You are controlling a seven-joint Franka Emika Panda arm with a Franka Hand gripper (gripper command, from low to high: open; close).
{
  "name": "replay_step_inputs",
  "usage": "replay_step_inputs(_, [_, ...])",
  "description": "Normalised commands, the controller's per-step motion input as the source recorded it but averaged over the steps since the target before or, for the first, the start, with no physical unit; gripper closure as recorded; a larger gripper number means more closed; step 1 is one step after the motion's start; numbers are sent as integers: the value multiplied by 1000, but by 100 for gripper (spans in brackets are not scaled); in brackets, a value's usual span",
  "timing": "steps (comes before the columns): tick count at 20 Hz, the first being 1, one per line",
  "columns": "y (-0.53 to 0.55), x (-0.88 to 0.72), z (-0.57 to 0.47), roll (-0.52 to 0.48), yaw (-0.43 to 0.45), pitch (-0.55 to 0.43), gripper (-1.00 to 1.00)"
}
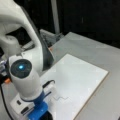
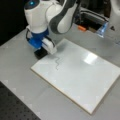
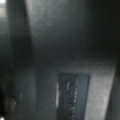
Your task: Erasing curve lines
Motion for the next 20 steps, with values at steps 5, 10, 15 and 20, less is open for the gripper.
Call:
replay_step_inputs(5, [66,12,-40,-1,-91,-68,100])
replay_step_inputs(10, [111,-11,64,-18,-130,-40,100])
replay_step_inputs(15, [120,-31,163,-20,-136,6,100])
replay_step_inputs(20, [106,-53,264,-50,-116,48,100])
